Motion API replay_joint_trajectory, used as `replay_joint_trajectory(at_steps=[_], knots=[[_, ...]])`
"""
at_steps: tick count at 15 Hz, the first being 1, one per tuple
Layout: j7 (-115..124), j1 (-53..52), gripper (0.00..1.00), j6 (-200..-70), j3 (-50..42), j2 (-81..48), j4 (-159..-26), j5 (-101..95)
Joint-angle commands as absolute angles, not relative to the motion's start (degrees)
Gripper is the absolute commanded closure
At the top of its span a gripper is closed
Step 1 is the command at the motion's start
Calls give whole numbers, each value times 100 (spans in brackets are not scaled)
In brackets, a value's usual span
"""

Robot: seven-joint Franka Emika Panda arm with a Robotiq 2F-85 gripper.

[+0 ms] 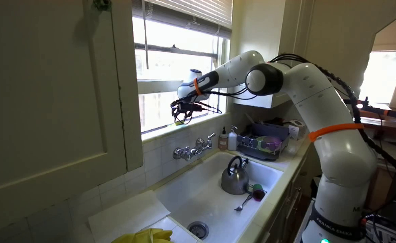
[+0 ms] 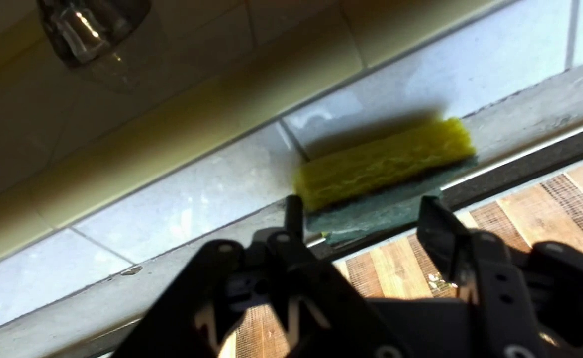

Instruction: Rotate the sponge on the windowsill to the left.

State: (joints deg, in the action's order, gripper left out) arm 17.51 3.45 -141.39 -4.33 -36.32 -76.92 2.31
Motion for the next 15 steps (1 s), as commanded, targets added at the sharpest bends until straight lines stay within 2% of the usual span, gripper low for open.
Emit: replay_joint_trajectory(at_steps=[1, 5, 15], knots=[[1604, 324, 70, -13768, -494, -3794, -7365, 228], [1542, 341, 99, -13537, -520, -3803, -7243, 220], [1925, 209, 99, -13272, -749, -3363, -7580, 57]])
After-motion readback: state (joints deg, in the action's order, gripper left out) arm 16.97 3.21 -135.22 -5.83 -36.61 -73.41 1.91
